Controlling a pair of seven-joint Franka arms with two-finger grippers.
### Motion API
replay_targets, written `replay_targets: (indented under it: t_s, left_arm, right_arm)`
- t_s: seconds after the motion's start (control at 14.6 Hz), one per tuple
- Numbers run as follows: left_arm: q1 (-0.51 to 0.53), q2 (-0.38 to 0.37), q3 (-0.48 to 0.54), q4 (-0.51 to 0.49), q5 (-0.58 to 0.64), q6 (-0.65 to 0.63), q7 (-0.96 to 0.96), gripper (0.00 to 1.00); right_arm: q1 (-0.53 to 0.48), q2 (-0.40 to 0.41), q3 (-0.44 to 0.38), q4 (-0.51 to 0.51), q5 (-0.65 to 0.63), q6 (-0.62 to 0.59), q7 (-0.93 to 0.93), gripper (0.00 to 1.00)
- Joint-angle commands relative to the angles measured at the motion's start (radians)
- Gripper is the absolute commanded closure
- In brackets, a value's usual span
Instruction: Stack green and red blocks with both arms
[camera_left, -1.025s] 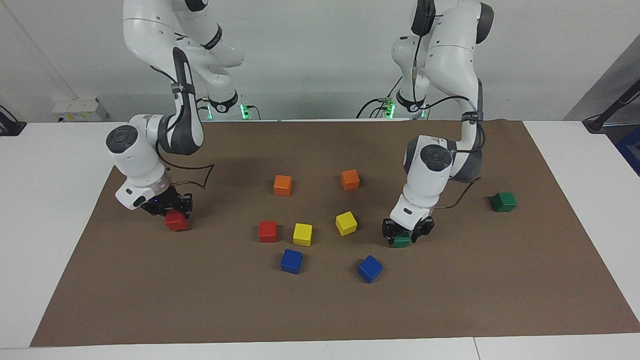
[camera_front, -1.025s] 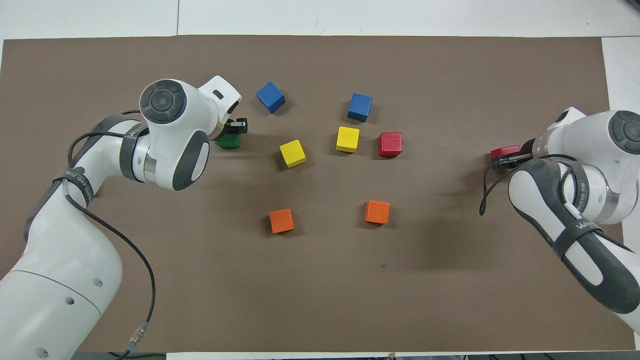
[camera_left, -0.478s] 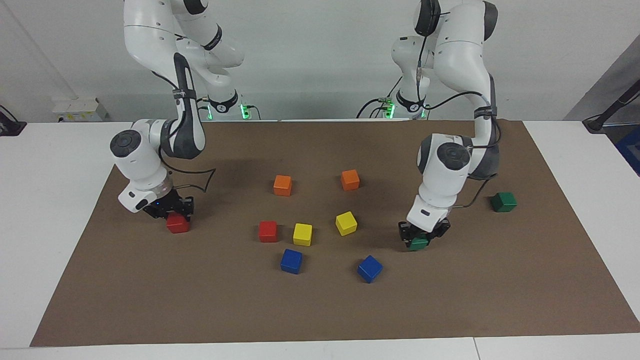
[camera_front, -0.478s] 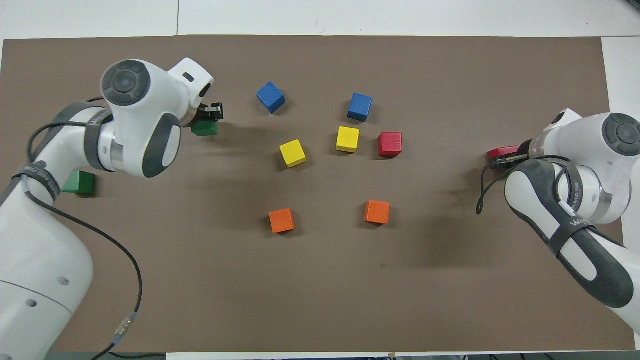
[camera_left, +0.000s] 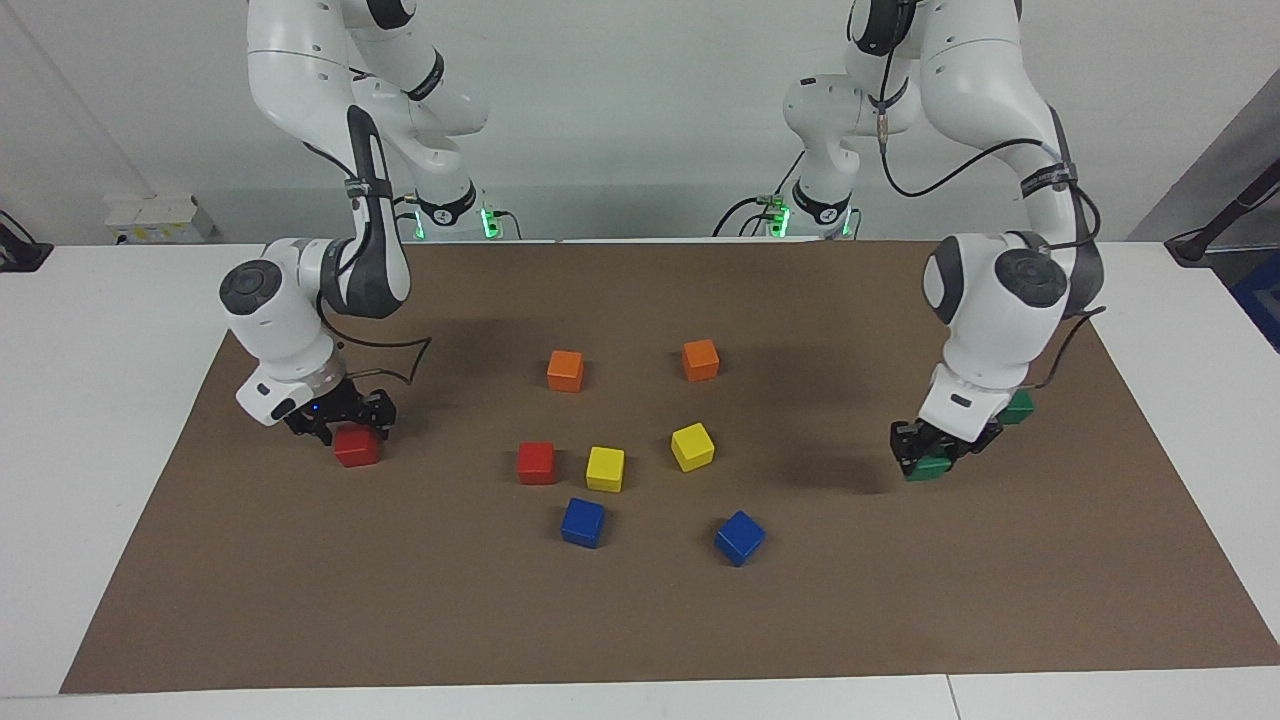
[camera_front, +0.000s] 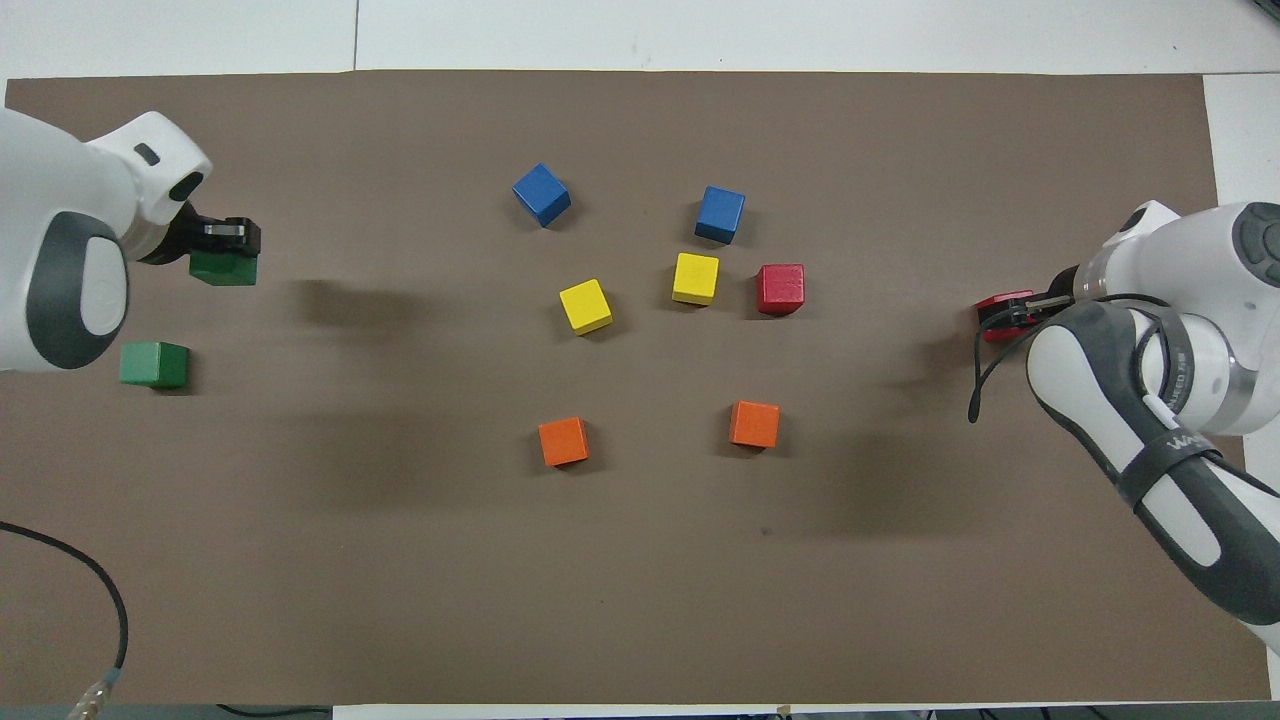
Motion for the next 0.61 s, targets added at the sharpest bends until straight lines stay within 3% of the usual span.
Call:
replay_targets:
  t_s: [0.0, 0.2, 0.55]
  left_arm:
    - [0.099, -0.09, -0.012, -0.108, -0.02, 0.008, 0.153, 1.0]
    - [0.203, -0.113, -0.01, -0.139, -0.114, 0.014, 0.374, 1.0]
    - [0.262, -0.143, -0.01, -0.232, -0.154, 0.104, 0.494, 1.0]
  right_arm:
    - [0.0, -0.029, 0.021, 0.11, 0.005, -0.146, 0.025, 0.0]
    - [0.084, -0.008, 0.021, 0.26, 0.002, -0.26, 0.134, 0.0]
    - [0.278, 0.039, 0.021, 0.331, -0.081, -0.245, 0.517, 0.0]
